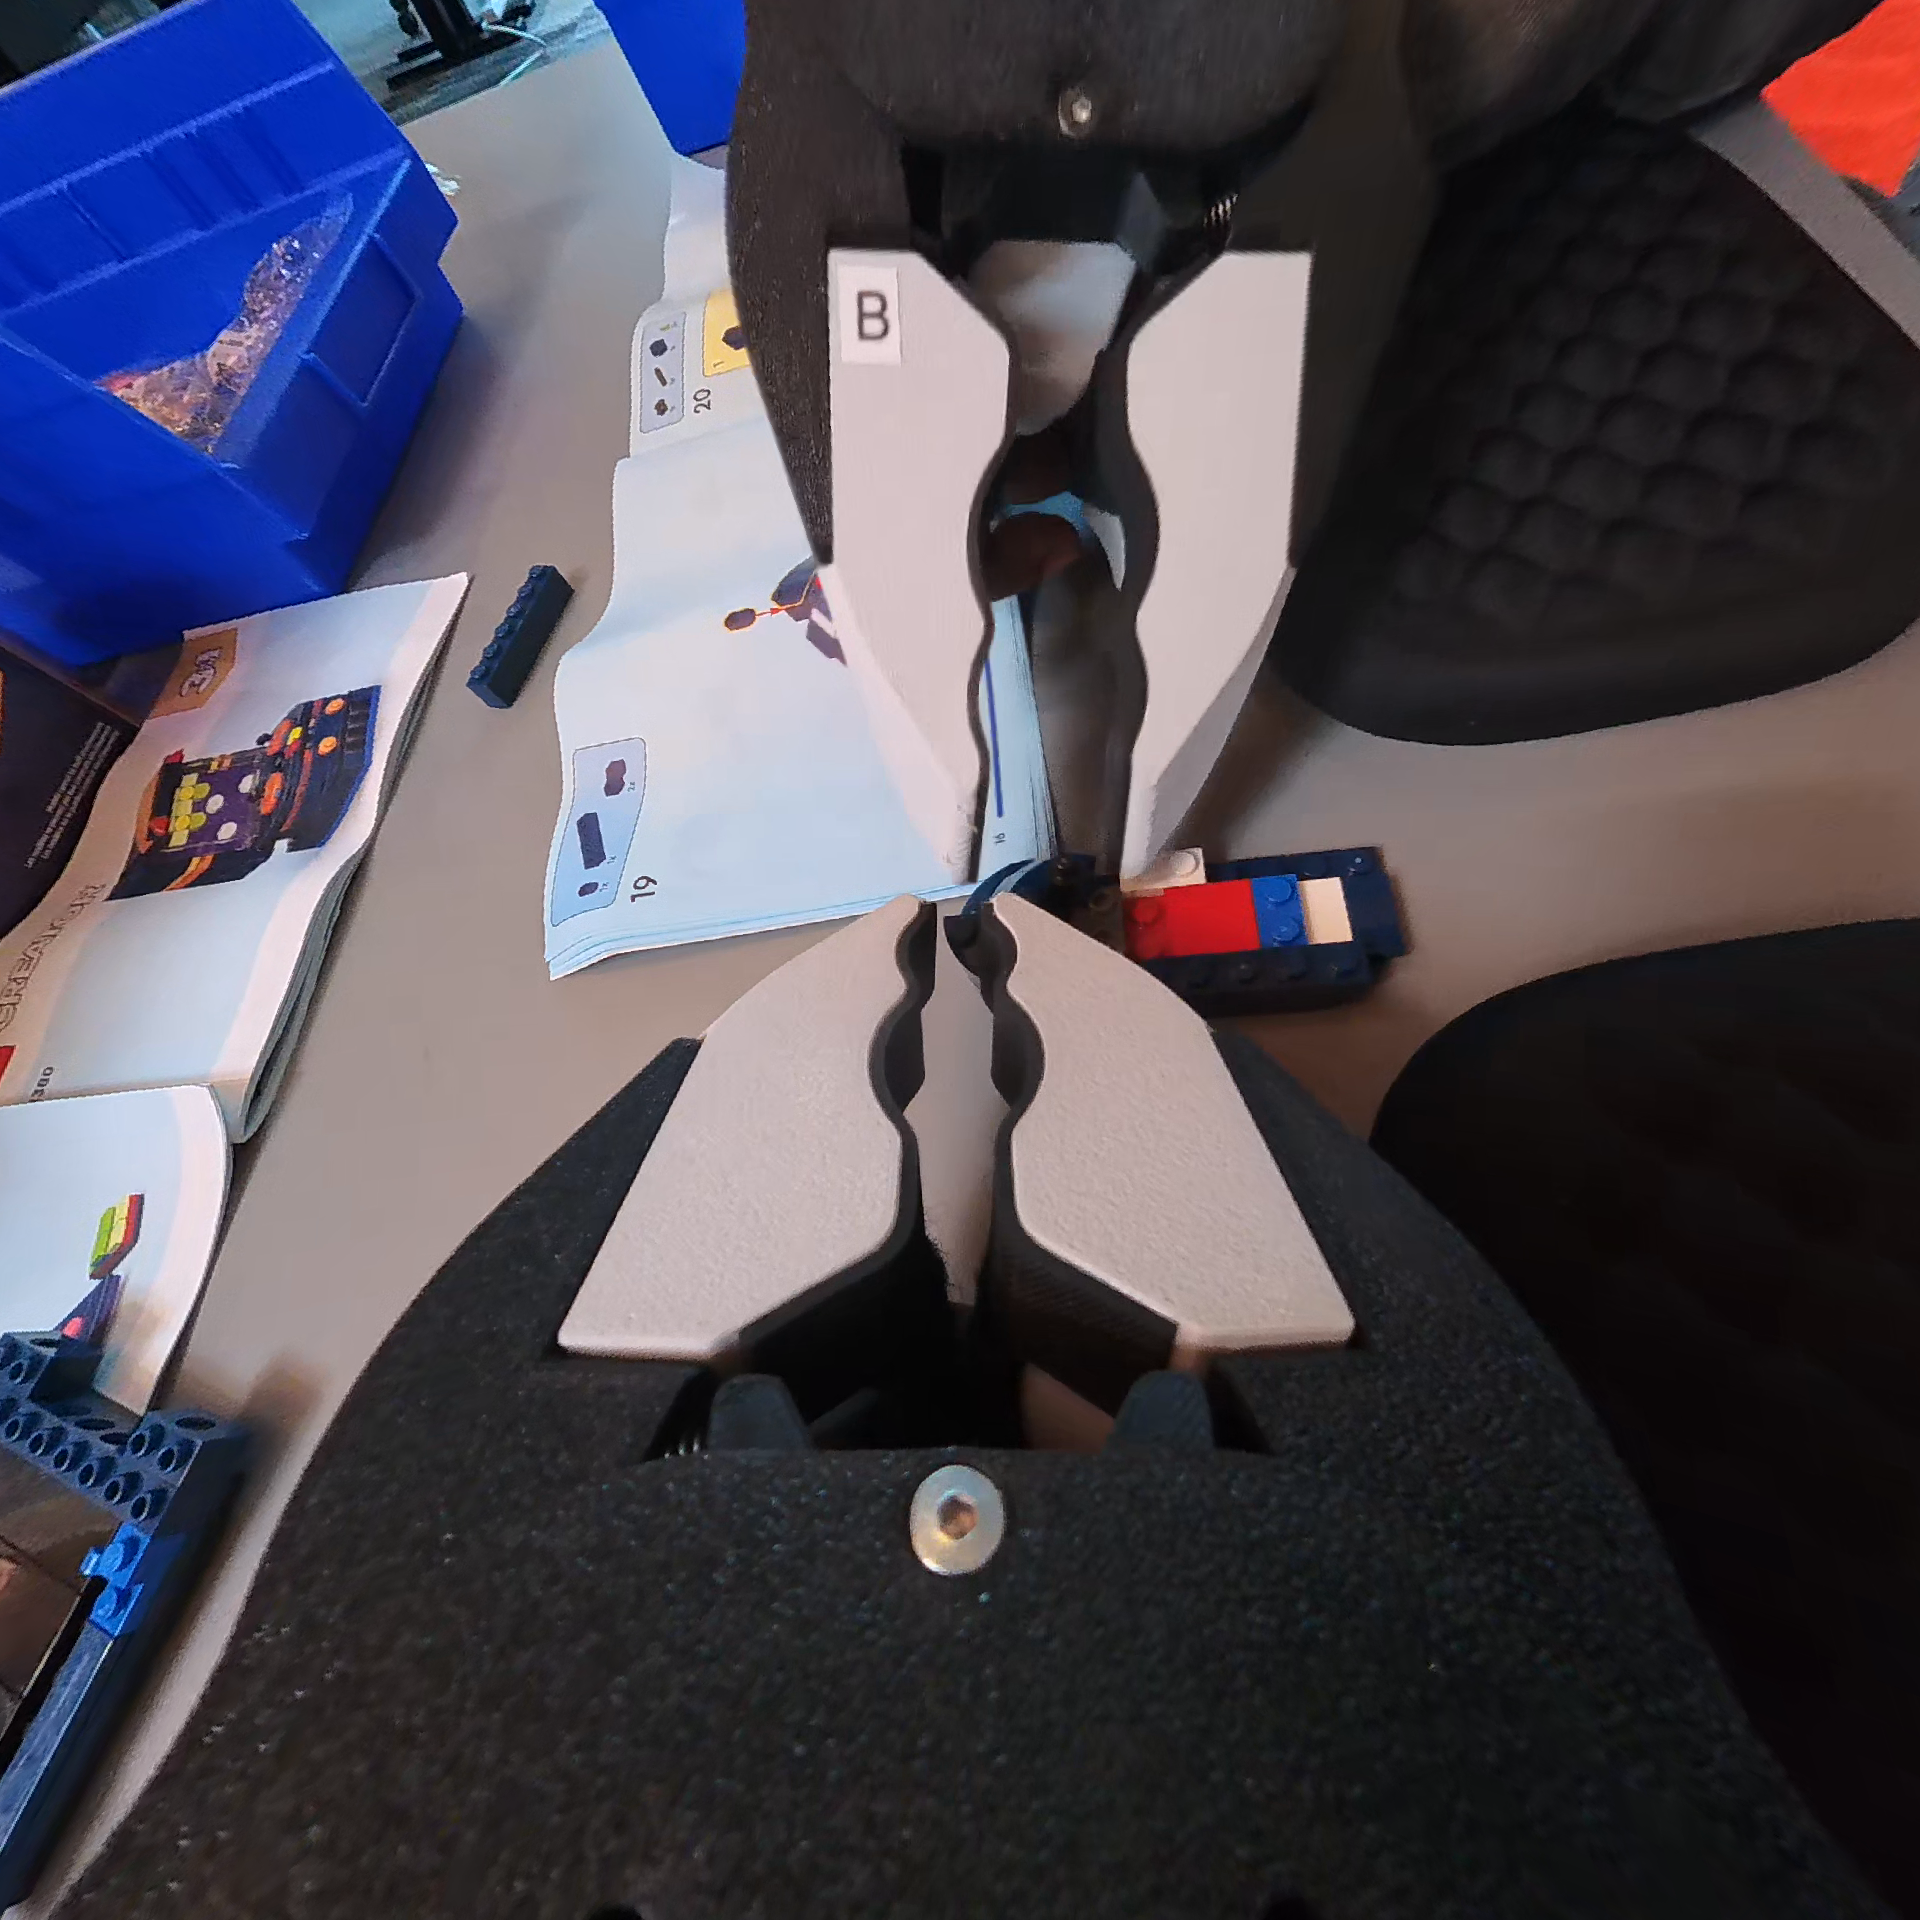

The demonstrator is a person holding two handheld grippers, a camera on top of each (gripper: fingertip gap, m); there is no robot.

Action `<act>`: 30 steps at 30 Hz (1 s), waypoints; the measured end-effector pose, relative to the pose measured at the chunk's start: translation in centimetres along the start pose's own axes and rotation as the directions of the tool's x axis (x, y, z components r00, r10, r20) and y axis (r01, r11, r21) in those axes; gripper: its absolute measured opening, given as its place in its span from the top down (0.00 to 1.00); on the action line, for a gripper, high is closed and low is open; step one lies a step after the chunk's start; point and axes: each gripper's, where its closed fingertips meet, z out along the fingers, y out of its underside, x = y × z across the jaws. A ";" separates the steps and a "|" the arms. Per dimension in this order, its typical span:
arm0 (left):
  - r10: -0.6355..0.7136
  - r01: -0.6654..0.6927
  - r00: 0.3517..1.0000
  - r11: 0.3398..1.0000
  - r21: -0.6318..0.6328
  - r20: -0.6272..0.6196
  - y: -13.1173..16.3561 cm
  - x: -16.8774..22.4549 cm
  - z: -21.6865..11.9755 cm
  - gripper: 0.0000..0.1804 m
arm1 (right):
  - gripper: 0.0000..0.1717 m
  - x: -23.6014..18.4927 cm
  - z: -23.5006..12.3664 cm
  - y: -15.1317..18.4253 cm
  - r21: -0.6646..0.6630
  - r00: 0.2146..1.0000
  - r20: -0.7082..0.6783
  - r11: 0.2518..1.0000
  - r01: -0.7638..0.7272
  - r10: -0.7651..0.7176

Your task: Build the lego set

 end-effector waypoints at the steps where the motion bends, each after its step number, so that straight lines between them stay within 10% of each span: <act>1: 0.000 0.000 1.000 1.000 0.000 0.000 0.0 0.0 0.0 0.96 | 0.86 -0.1 0.1 0.1 -0.007 1.000 0.008 1.000 0.003 -0.003; 30: -0.009 0.009 1.000 1.000 0.020 0.005 0.1 -0.3 -0.8 0.94 | 0.94 1.4 -0.3 0.6 0.040 0.876 -0.103 0.882 -0.469 0.471</act>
